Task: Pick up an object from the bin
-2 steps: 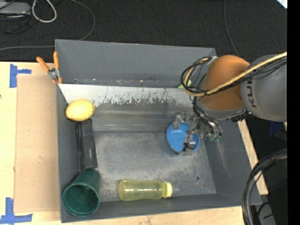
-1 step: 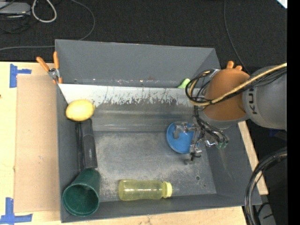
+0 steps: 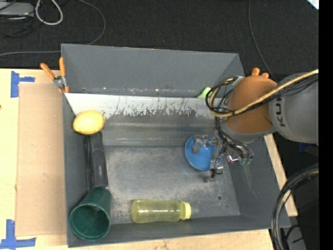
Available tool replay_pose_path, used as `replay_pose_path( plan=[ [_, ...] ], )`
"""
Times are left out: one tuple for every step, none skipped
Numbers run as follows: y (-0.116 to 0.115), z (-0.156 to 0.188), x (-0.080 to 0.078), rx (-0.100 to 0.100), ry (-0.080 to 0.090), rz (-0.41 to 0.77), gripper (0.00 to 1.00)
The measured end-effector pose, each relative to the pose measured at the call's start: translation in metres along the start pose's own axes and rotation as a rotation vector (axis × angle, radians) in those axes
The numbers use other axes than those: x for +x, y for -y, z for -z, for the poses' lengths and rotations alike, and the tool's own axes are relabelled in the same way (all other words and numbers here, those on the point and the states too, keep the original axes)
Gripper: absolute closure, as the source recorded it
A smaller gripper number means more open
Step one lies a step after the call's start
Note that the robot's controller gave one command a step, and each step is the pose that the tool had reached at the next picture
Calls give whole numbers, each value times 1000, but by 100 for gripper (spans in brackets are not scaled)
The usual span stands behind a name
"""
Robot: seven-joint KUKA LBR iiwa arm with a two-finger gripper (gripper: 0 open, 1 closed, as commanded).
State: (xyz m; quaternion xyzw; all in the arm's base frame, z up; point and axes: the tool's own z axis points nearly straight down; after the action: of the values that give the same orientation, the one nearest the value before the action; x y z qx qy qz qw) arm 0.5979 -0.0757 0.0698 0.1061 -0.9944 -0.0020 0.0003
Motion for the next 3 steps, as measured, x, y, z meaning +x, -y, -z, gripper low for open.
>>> replay_pose_path(
  plan=[
    [-18, 0, 32, -1, -2, 413, 0],
    [1, 0, 19, -1, 1, 11, 0],
    [-12, 1, 20, -4, -2, 433, 100]
  ],
)
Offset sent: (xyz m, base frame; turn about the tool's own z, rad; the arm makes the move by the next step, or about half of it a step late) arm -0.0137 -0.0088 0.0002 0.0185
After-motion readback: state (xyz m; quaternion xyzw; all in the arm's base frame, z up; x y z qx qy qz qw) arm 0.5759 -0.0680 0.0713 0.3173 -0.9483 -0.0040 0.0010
